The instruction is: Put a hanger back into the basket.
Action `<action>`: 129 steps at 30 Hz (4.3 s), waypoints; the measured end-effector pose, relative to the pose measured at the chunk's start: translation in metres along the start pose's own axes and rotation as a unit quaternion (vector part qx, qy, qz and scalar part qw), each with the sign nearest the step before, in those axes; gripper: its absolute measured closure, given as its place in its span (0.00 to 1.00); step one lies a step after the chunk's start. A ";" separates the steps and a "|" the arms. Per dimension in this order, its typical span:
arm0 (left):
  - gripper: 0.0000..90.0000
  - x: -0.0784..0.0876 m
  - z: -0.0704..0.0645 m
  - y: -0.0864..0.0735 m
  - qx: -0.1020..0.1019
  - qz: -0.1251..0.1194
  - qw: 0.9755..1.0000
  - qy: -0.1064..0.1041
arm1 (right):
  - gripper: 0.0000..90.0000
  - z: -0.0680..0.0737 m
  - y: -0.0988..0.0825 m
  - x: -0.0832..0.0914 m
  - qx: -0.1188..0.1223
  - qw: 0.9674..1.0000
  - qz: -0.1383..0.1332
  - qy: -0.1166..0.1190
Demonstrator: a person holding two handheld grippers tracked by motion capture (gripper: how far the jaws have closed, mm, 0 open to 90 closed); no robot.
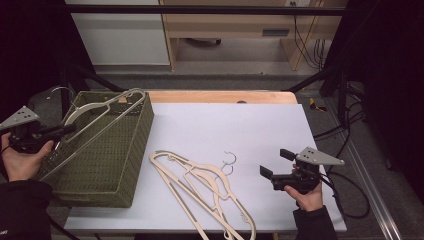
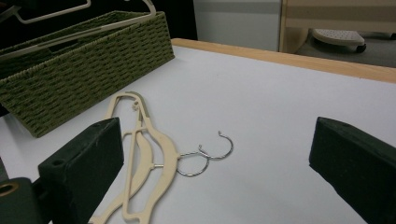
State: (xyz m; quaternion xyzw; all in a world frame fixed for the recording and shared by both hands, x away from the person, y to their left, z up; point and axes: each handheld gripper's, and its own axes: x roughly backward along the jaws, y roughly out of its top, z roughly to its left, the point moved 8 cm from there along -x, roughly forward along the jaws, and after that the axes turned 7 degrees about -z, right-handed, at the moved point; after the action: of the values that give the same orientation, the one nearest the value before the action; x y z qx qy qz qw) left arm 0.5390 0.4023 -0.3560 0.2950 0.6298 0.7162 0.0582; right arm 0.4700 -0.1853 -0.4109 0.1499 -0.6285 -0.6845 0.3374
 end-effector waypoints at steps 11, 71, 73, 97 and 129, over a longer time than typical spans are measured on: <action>0.94 -0.021 0.000 -0.041 0.022 0.035 0.999 0.000 | 0.04 0.001 -0.002 -0.002 0.001 1.000 0.004 0.002; 0.48 -0.032 0.036 -0.091 0.098 0.147 0.975 0.134 | 0.04 0.004 -0.005 -0.006 0.003 1.000 0.012 0.005; 0.44 -0.031 0.034 -0.086 0.097 0.136 0.977 0.136 | 0.04 0.004 -0.005 -0.006 0.002 1.000 0.011 0.005; 0.10 -0.012 -0.092 0.022 0.032 -0.080 0.996 -0.002 | 0.06 0.016 -0.003 -0.009 0.009 1.000 0.016 0.012; 0.07 -0.076 -0.256 -0.023 -0.013 -0.052 0.986 -0.156 | 0.16 0.049 -0.066 -0.067 0.037 0.988 0.151 0.019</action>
State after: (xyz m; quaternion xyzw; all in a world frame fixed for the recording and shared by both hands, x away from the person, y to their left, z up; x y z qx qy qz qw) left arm 0.4675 0.1503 -0.4121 0.3697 0.6180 0.6654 0.1966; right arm 0.4700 -0.1054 -0.4808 0.0788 -0.6627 -0.5988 0.4428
